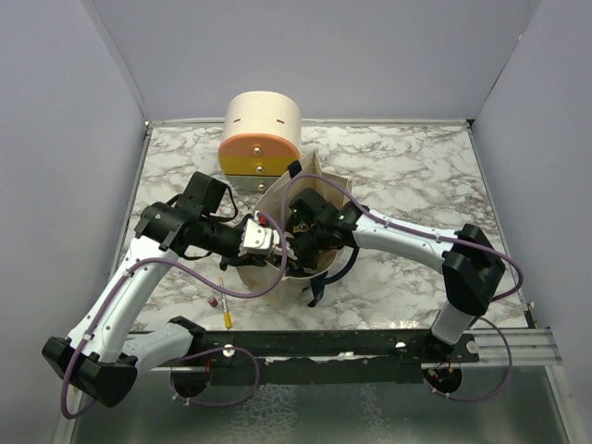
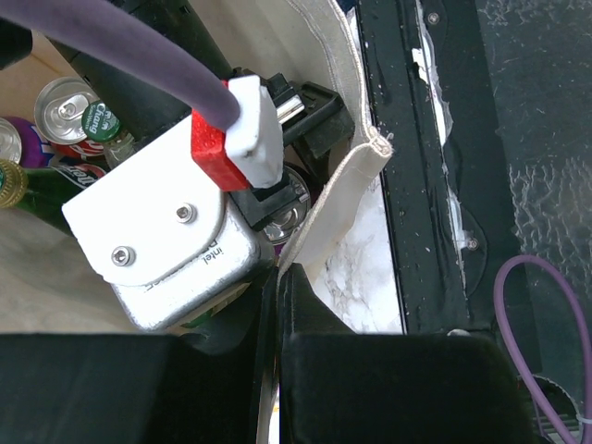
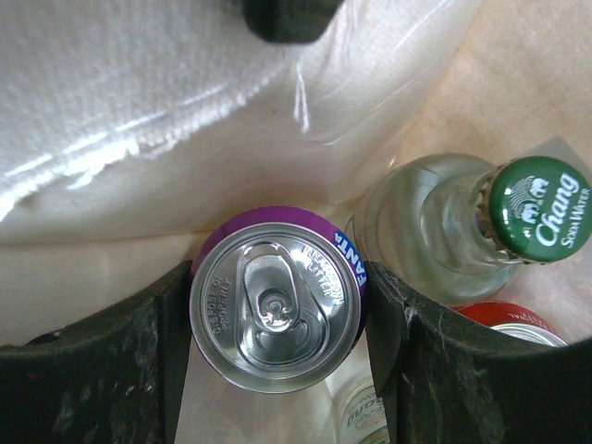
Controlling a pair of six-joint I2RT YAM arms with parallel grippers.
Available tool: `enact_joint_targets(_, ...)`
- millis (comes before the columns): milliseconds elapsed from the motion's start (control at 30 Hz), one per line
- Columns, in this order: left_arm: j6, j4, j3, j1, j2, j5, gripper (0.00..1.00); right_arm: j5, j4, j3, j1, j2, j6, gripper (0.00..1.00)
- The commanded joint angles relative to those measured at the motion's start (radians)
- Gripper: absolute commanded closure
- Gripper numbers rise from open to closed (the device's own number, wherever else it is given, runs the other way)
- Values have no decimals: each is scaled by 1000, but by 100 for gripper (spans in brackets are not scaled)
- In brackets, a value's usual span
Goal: Place the beverage into the canvas bag
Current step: Place the drink in the canvas bag.
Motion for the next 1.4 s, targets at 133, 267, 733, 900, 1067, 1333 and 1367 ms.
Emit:
enact_joint_targets(133, -5, 59, 19, 31, -39, 54, 100, 27, -99, -41, 38, 63, -57, 65)
enact_joint_targets(267, 7, 39, 32, 36, -38, 63, 100, 32, -127, -23, 38, 63, -79, 59)
enact_joint_targets(733, 23, 41, 14, 37, -43, 73, 100, 8, -152, 63, 38, 63, -46, 31)
enact_joint_targets(900, 23, 45, 9, 36, -48, 72, 100, 13, -159, 64, 38, 66, -48, 26)
enact_joint_targets(1067, 20, 44, 12, 37, -50, 71, 100, 9, -162, 80, 38, 74, -37, 21)
enact_joint_targets(1333, 40, 18, 30, 37, -48, 86, 100, -11, -206, 129, 36, 68, -17, 19)
enact_joint_targets(1367, 50, 11, 27, 36, -48, 86, 100, -15, -212, 137, 37, 66, -14, 18)
